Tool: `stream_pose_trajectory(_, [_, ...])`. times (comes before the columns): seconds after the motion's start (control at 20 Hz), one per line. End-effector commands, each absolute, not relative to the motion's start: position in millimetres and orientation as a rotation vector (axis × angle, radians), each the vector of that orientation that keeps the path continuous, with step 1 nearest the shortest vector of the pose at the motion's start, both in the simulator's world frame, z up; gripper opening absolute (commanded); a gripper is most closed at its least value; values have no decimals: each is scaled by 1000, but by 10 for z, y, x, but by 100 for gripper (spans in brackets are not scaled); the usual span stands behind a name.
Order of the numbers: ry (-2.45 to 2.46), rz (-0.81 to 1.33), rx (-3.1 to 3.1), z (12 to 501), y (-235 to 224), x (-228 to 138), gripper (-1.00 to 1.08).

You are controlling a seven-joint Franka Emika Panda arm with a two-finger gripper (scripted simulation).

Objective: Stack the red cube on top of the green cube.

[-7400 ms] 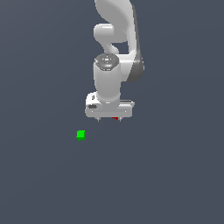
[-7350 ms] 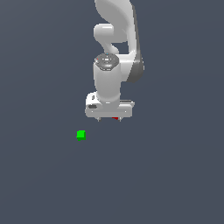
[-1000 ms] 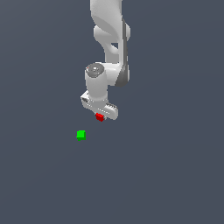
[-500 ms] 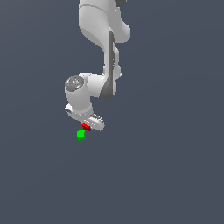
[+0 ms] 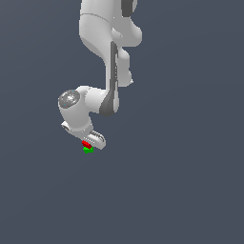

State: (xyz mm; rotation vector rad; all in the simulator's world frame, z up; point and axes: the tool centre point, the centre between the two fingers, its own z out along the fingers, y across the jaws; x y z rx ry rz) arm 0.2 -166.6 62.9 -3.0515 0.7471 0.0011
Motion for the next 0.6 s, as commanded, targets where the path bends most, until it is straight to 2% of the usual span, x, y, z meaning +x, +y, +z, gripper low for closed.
stream_pose_trajectory(0.0, [747,0,-3051,621,-1707,41,-100])
stream_pose_trajectory(0.2, [747,0,-3051,615,-1727,59,-100])
stream_pose_trajectory(0.25, [747,0,-3051,615,-1727,59,100])
stream_pose_trajectory(0.55, [747,0,-3051,615,-1727,59,100])
